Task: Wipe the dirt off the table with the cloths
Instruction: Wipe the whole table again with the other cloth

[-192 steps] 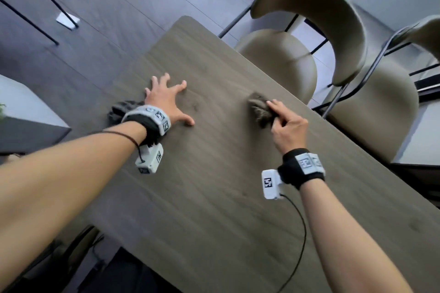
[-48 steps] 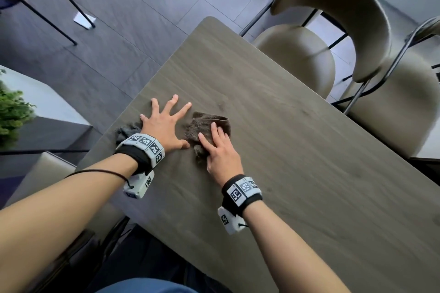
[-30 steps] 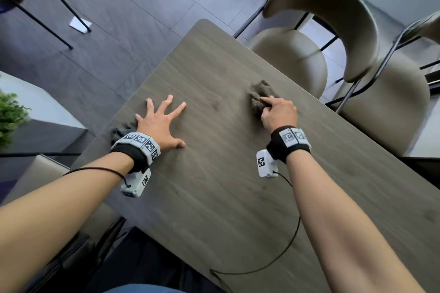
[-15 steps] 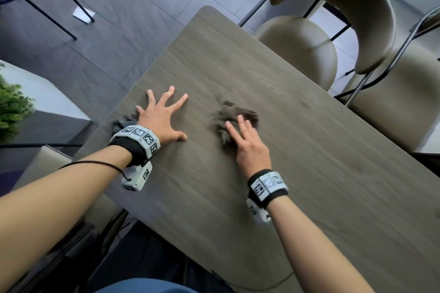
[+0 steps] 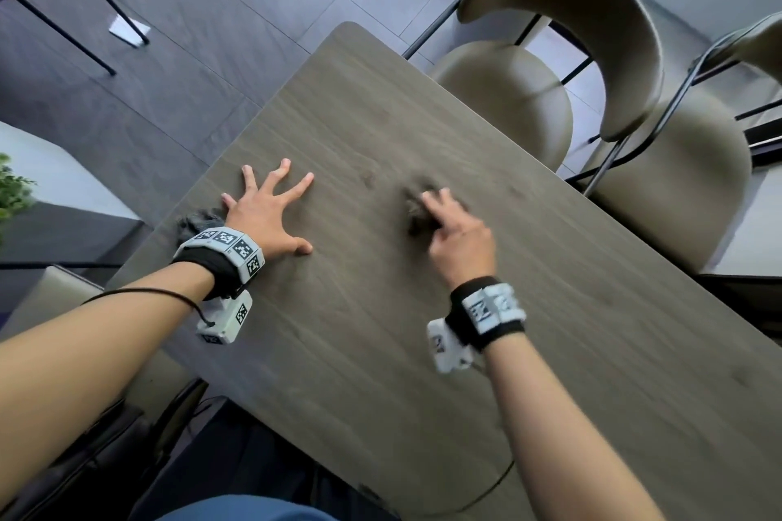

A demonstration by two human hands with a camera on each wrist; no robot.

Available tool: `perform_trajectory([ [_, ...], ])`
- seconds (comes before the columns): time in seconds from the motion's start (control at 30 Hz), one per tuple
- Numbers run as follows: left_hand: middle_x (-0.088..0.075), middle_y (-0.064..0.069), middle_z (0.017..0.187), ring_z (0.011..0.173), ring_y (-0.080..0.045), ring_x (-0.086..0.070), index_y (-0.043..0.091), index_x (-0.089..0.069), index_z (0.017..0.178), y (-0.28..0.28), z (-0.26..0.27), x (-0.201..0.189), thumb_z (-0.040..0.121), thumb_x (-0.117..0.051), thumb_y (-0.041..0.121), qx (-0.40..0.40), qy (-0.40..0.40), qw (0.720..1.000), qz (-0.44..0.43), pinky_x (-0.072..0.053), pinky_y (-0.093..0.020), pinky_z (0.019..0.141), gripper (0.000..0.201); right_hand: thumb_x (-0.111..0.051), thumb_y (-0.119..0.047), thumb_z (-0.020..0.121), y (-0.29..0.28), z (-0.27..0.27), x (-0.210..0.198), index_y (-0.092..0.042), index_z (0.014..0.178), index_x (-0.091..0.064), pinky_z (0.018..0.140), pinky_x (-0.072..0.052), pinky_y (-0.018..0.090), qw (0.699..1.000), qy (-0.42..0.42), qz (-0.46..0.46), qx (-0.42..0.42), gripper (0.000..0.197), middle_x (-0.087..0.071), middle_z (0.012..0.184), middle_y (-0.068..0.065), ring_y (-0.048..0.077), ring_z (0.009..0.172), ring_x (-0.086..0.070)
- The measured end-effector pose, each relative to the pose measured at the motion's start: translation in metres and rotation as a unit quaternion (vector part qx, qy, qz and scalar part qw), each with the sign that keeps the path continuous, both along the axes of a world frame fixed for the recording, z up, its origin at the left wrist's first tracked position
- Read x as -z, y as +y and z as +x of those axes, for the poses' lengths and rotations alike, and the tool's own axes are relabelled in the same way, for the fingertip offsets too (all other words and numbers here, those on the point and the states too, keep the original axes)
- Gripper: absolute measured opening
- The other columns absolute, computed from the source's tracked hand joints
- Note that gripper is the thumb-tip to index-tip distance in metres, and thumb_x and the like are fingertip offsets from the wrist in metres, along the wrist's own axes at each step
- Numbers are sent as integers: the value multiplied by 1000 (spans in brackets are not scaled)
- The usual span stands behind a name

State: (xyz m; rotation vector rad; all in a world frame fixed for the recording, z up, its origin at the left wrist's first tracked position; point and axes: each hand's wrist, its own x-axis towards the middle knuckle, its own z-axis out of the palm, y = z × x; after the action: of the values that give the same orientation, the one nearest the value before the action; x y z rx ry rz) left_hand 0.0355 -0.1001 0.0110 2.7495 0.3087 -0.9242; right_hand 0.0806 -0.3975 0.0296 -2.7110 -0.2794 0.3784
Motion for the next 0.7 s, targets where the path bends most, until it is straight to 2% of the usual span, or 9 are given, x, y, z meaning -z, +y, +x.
perform_trajectory([
  [0.13,11,17,165,151,-43,11,58,0,153,1,0,0,63,-81,66,0,0,1000,0,-23,-77,107,121,-51,-1,79,48,-103,24,-38,143,-43,96,-50,36,991,49,-25,-118,73,-30,157,3,23,138,-40],
  [0.2,12,18,165,151,-43,12,58,1,153,1,0,0,63,-80,66,1,1,1000,2,-24,-76,108,121,-38,0,78,46,-121,31,-34,143,-44,98,-50,31,992,38,-14,-123,74,-33,156,5,23,137,-42],
  [0.27,12,18,165,151,-42,11,59,1,153,1,-1,0,64,-80,66,0,3,1000,5,-24,-76,108,121,-30,-2,77,31,-109,33,-35,143,-45,103,-47,30,991,16,-21,-129,75,-36,154,1,19,136,-43],
  [0.37,12,18,165,151,-43,11,59,1,153,0,0,0,64,-80,66,1,5,1000,5,-25,-76,107,121,-46,7,77,-1,-71,36,-40,144,-41,107,-41,28,994,-6,-50,-102,82,-31,156,-6,14,140,-36],
  [0.47,12,17,165,151,-43,11,58,2,153,0,0,-1,64,-80,66,4,4,1000,7,-24,-76,108,121,-45,11,78,-35,-28,36,-44,145,-37,101,-42,27,996,-14,-82,-43,87,-27,157,-11,12,143,-31],
  [0.53,13,18,165,151,-43,11,58,2,153,0,0,-2,65,-80,67,6,4,1000,11,-23,-75,108,121,-42,11,80,-54,3,37,-45,146,-34,101,-44,31,995,-5,-98,-8,86,-24,158,-11,13,143,-30],
  [0.63,13,18,165,151,-43,12,59,3,152,-1,0,-2,64,-80,67,6,3,1000,10,-23,-75,109,121,-42,6,83,-72,45,29,-44,146,-34,102,-43,39,990,21,-133,35,81,-27,158,-7,21,138,-40],
  [0.7,13,18,165,151,-43,11,60,4,152,-1,0,-4,65,-79,67,5,5,1000,17,-23,-75,109,121,-45,0,83,-73,61,19,-42,142,-43,104,-43,39,989,36,-116,79,73,-40,152,-4,27,129,-49],
])
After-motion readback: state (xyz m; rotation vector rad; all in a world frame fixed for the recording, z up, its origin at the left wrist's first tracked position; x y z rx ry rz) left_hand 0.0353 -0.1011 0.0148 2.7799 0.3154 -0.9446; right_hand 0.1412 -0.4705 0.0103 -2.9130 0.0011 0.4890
